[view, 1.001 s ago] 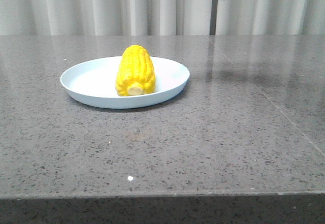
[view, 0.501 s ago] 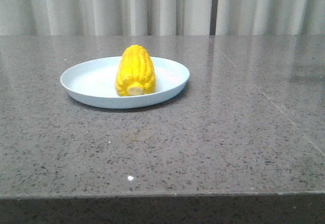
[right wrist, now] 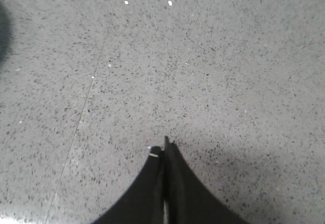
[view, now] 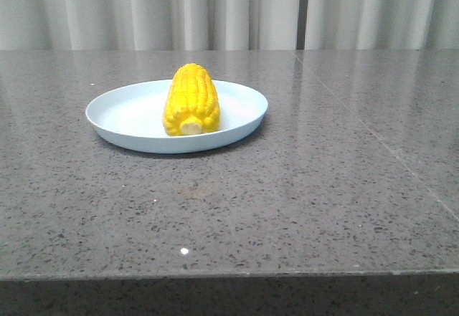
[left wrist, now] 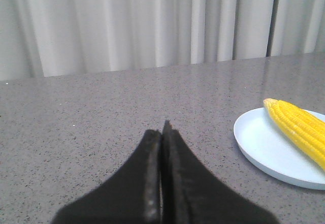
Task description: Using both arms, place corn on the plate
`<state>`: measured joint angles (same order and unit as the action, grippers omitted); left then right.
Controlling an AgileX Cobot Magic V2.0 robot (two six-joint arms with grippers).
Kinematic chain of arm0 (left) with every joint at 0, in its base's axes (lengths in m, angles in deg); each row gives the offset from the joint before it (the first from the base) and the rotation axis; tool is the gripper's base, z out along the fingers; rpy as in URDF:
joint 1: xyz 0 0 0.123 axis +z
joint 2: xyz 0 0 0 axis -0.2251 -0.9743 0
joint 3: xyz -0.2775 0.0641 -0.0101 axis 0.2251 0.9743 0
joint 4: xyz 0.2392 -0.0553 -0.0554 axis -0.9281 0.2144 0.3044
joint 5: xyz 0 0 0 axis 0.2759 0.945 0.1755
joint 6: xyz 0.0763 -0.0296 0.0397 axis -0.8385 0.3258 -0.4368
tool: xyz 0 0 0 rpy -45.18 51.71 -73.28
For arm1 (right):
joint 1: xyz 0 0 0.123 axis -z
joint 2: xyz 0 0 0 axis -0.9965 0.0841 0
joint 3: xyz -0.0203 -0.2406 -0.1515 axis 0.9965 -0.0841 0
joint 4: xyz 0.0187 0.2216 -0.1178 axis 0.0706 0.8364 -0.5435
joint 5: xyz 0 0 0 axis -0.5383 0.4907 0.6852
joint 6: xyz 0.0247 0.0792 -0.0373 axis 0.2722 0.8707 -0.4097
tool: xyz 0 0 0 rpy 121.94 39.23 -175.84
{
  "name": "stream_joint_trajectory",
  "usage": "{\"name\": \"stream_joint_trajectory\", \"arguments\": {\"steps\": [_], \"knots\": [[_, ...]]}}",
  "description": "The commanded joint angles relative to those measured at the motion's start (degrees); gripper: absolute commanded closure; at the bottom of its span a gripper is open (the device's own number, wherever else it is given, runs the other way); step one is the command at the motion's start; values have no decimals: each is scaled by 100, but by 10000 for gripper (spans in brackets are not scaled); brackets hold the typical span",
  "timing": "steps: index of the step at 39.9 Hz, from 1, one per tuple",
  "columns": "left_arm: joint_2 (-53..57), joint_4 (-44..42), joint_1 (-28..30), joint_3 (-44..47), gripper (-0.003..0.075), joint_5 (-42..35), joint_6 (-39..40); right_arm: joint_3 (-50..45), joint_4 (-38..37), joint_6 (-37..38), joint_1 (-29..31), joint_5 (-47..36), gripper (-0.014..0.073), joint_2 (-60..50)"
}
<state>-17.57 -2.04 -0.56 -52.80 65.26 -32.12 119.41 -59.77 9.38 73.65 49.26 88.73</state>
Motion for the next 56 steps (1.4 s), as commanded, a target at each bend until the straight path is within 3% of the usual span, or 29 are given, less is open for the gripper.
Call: {"name": "stream_joint_trajectory", "arguments": {"steps": [1,9,19,56], "knots": [[-78,-23,-10,-162,741,-449,42,-542,-119,-74,0,-898,655,-779],[-78,-23,-10,-162,741,-449,42,-1774,-167,-74,0,-1581,655,-2453],[-78,-23,-10,-162,741,-449,42,-2064,-161,-69,0,-1811,655,-3738],[-78,-84,-10,-148,741,-506,42,-2064,-155,-62,0,-1793,655,-3801]]}}
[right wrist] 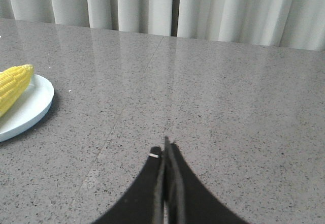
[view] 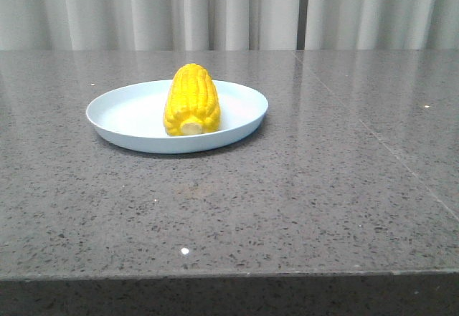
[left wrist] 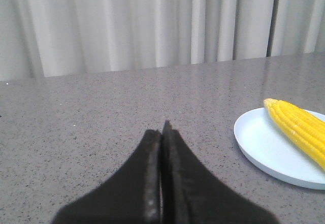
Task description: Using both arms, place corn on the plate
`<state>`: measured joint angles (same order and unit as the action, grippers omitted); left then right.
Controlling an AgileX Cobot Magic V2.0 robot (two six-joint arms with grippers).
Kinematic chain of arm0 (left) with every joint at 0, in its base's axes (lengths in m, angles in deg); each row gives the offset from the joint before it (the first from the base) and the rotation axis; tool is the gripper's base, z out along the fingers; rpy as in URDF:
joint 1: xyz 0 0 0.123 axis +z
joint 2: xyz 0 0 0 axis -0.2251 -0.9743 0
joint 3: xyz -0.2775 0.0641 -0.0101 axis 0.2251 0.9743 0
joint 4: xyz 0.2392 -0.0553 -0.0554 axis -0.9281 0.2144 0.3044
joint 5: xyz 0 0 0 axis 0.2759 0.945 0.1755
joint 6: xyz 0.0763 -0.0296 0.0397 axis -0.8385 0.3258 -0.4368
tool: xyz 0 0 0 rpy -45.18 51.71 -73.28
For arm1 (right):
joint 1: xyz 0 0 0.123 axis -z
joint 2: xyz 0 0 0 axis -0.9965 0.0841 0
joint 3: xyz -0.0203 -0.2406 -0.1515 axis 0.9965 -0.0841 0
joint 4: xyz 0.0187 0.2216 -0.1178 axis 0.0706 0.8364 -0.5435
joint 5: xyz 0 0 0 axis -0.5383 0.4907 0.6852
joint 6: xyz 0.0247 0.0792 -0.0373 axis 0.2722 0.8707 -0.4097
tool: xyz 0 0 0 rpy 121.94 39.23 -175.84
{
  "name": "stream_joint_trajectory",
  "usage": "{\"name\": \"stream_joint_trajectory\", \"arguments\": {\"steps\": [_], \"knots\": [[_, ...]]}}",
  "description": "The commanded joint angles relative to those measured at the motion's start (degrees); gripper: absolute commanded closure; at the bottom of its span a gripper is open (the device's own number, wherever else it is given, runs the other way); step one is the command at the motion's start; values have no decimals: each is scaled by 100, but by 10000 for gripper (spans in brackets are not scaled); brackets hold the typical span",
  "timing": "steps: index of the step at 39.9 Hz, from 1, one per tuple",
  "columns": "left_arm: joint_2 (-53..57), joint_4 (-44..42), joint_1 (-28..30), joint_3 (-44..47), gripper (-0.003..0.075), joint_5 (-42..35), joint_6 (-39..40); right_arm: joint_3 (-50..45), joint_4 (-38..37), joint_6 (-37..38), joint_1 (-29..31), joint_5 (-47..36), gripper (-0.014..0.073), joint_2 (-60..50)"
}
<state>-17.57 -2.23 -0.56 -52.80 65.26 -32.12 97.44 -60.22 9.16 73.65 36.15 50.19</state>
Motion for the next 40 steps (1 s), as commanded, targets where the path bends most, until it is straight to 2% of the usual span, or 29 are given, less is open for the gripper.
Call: {"name": "stream_joint_trajectory", "arguments": {"steps": [1,5,10,17,21,27,33,40], "knots": [[-78,-39,-10,-137,741,-521,42,133,-110,-39,0,-481,655,53],[7,258,9,-80,741,-568,-154,133,-110,-39,0,-481,655,53],[271,1250,259,120,741,-809,-1164,133,-110,-39,0,-481,655,53],[801,1792,976,804,741,-1101,-1177,133,-110,-39,0,-481,655,53],[932,1845,1261,1298,741,-1429,-1177,133,-110,-39,0,-475,655,53],[934,1834,1303,1777,741,-1597,-1152,133,-110,-39,0,-475,655,53],[934,1834,1303,2080,741,-1849,-1152,133,-110,-39,0,-475,655,53],[934,1846,1303,2082,741,-1781,-1152,133,-110,-39,0,-475,655,53]]}}
